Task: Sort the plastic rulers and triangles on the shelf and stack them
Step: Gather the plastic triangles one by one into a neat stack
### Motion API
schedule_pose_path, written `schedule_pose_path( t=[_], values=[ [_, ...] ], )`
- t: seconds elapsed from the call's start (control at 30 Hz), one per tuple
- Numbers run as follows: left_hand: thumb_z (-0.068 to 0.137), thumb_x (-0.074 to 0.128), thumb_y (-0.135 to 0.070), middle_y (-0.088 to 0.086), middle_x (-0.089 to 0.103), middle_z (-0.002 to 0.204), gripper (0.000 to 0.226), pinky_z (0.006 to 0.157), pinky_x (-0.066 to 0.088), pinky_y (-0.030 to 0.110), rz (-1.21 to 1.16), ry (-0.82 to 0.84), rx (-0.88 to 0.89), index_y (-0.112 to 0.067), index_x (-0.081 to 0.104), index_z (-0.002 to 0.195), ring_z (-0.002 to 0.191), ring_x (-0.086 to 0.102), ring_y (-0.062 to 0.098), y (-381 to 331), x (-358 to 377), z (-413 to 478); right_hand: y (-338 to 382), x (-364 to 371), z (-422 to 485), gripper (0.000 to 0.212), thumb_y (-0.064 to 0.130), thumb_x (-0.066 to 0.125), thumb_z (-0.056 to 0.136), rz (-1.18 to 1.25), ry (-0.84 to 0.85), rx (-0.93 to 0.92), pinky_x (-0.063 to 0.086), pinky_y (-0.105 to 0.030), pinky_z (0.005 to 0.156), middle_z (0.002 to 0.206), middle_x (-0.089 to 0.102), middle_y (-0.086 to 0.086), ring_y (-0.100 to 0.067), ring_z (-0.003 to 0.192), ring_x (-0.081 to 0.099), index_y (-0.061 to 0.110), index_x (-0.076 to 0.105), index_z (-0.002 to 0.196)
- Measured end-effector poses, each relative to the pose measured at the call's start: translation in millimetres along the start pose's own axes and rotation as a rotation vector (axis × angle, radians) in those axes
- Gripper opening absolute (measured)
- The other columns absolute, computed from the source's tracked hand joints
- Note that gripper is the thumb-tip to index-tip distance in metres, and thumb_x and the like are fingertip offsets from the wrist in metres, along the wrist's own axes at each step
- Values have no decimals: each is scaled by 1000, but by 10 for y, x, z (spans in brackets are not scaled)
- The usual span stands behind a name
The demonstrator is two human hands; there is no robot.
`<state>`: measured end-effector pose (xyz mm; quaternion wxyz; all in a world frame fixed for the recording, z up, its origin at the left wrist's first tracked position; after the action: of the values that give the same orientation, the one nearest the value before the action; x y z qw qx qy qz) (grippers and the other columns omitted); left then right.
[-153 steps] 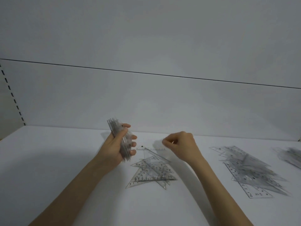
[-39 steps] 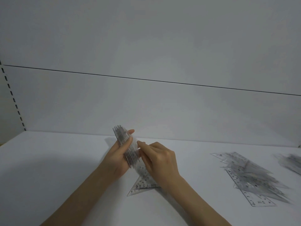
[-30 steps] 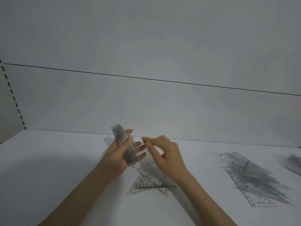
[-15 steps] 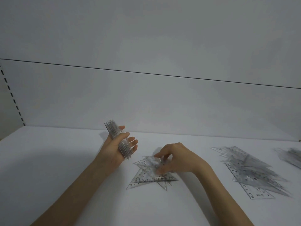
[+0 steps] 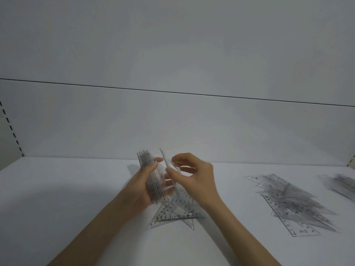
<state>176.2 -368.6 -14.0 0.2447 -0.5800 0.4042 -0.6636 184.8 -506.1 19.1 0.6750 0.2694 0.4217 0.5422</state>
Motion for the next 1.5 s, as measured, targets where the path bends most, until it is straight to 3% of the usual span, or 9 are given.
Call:
schedule_pose_path(
  t=[0.3,0.53,0.63,0.73,0.87,0.97,1.1,1.37,1.5],
  values=[
    [87,45,-34,19,55,108,39,68,56,43,-17,57,19,-18,51,123,88,66,28,16,42,5,-19,260,-39,26,37,72,79,-53,-38,-58,57,-41,58,90,69,12,-12,75,69,17,66,95],
    [89,46,-29,17,60,95,34,66,55,37,36,57,52,-17,53,120,83,65,26,-3,14,2,-10,249,-6,21,35,69,86,-45,125,-111,56,-33,84,113,67,16,0,110,59,30,60,104],
    [94,44,-27,20,61,88,20,59,56,36,21,-79,66,-20,56,109,72,65,27,-75,-103,39,-50,-26,114,18,25,66,89,-190,125,-133,49,-23,92,112,65,15,2,108,58,22,68,106],
    [98,41,-23,24,59,90,16,58,57,36,-1,-183,95,-21,56,105,73,63,30,-156,-222,64,-245,-236,143,18,21,71,84,-351,375,37,54,-26,85,96,67,17,1,91,64,20,74,102],
    [100,40,-23,23,57,91,16,58,57,35,-43,-213,107,-22,56,102,75,60,32,-174,-265,79,-395,-233,48,64,61,79,59,-497,582,161,51,-29,90,118,60,17,2,104,56,36,65,116],
    [100,40,-22,24,57,91,16,58,58,36,-19,-227,100,-22,56,102,76,60,32,-156,-283,83,-443,-115,5,88,62,76,65,-623,716,140,40,-35,105,141,45,10,-9,126,42,27,45,140],
    [100,41,-23,23,58,91,16,59,58,36,-4,-229,90,-22,57,103,75,61,31,-137,-280,78,-504,-49,-35,78,57,70,76,-650,784,185,32,-33,109,137,36,6,-12,129,33,30,40,143],
    [99,43,-24,23,59,92,16,59,57,35,32,-225,72,-23,58,103,76,62,31,-110,-276,69,-513,-29,21,42,39,78,68,-579,720,171,45,-24,87,108,47,4,-8,97,51,41,59,106],
    [99,43,-22,22,57,92,15,58,58,36,24,-233,70,-22,56,106,76,61,31,-124,-251,56,-398,-173,107,34,36,81,68,-450,534,135,47,-21,74,99,59,7,-6,89,57,30,64,97]
  ],
)
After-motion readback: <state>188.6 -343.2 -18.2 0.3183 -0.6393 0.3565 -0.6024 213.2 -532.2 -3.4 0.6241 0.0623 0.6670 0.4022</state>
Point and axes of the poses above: each hand's wrist, its own z-axis towards the middle knuckle, its own x-axis out of the palm, y = z × x, the point moved 5 cm from there along z, towards the middle knuckle
